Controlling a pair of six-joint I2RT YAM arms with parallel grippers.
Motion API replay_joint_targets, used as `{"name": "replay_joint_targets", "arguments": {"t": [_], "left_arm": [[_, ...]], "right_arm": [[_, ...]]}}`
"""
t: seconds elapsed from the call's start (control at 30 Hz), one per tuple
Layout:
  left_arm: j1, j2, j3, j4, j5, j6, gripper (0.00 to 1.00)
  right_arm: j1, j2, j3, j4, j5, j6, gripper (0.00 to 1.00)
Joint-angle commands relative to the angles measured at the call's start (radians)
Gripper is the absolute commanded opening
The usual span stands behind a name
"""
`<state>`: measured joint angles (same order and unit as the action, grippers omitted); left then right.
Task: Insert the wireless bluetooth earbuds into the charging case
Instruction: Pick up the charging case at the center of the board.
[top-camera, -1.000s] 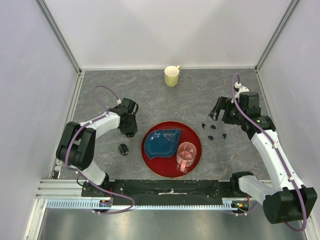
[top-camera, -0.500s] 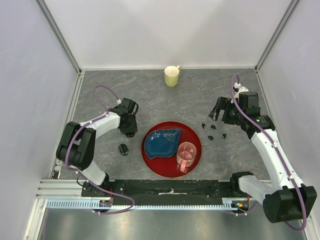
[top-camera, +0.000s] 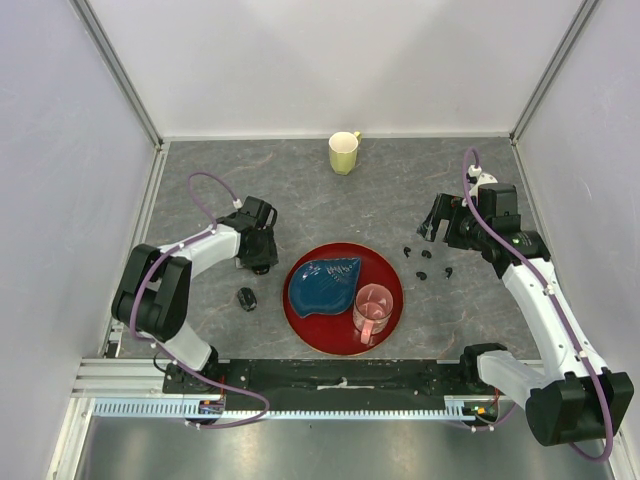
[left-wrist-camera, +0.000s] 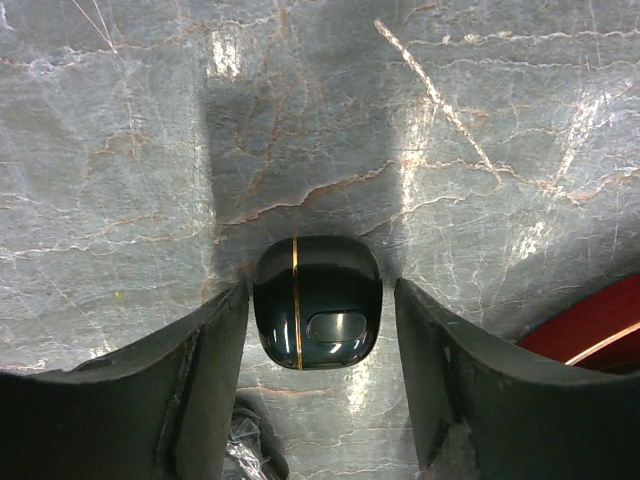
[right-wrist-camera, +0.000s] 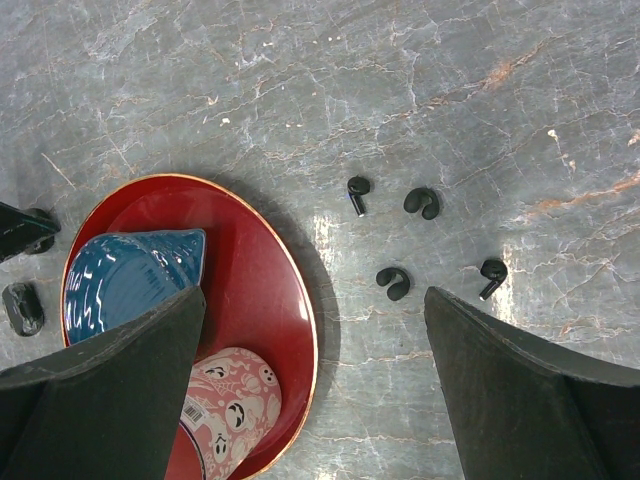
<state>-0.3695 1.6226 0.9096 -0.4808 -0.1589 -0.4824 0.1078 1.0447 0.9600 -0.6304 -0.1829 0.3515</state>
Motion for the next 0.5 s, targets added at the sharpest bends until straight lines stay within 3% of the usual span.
{"name": "replay_joint_targets", "arguments": {"t": [0.0, 0.2, 0.47], "left_arm": [[-0.006, -0.036, -0.021, 0.007, -0.019, -0.039, 0.68], [-0.006, -0.058, -0.054, 0.024, -0.016, -0.055, 0.64], [-0.006, -0.064, -0.063, 0.033, -0.019, -0.056, 0.49]], "right_arm": [[0.001, -0.002, 0.0, 0.001, 0.008, -0.005, 0.98], [0.001, -0.002, 0.0, 0.0, 0.003, -0.003, 0.98], [0.003, -0.002, -0.003, 0.0, 0.0, -0.005, 0.98]]}}
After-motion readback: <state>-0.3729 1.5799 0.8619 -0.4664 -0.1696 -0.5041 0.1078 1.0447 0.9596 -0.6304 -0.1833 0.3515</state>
